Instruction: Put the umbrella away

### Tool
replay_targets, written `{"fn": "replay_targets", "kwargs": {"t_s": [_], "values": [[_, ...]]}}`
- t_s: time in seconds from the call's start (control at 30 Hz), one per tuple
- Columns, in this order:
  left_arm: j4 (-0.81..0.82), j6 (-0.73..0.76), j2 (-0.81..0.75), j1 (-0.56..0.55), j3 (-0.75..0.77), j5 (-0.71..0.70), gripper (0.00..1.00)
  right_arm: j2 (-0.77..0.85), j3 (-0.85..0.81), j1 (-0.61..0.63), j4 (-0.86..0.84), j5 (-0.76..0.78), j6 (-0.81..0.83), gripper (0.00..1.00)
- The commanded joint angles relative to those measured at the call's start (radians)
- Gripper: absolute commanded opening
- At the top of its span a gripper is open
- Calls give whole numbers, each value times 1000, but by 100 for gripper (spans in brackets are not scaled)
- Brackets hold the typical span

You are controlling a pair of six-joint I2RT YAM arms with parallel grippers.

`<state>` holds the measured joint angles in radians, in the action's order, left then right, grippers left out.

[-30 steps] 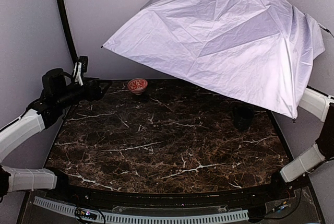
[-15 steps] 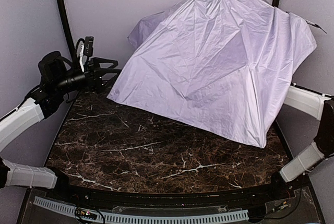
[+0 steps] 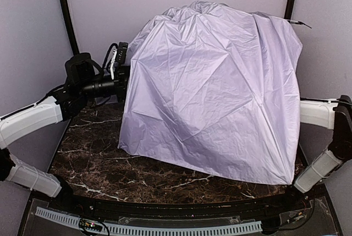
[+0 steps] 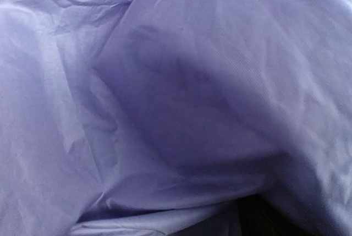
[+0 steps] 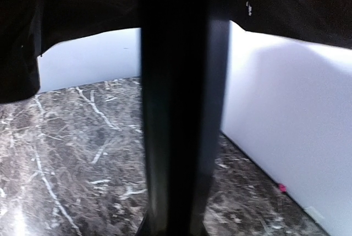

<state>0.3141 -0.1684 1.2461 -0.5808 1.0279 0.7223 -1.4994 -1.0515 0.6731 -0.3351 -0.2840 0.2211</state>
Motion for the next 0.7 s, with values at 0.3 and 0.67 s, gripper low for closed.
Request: {"fn": "replay_targets", "kwargs": {"t_s": [0.3,0.67], "values": [[-33,94,120,-154,186,-105,78,-86,26,246,-114,84,74,0],[-251,139,31,-155,220,-210,83,-16,184,205,-185,121,-35,0]]}}
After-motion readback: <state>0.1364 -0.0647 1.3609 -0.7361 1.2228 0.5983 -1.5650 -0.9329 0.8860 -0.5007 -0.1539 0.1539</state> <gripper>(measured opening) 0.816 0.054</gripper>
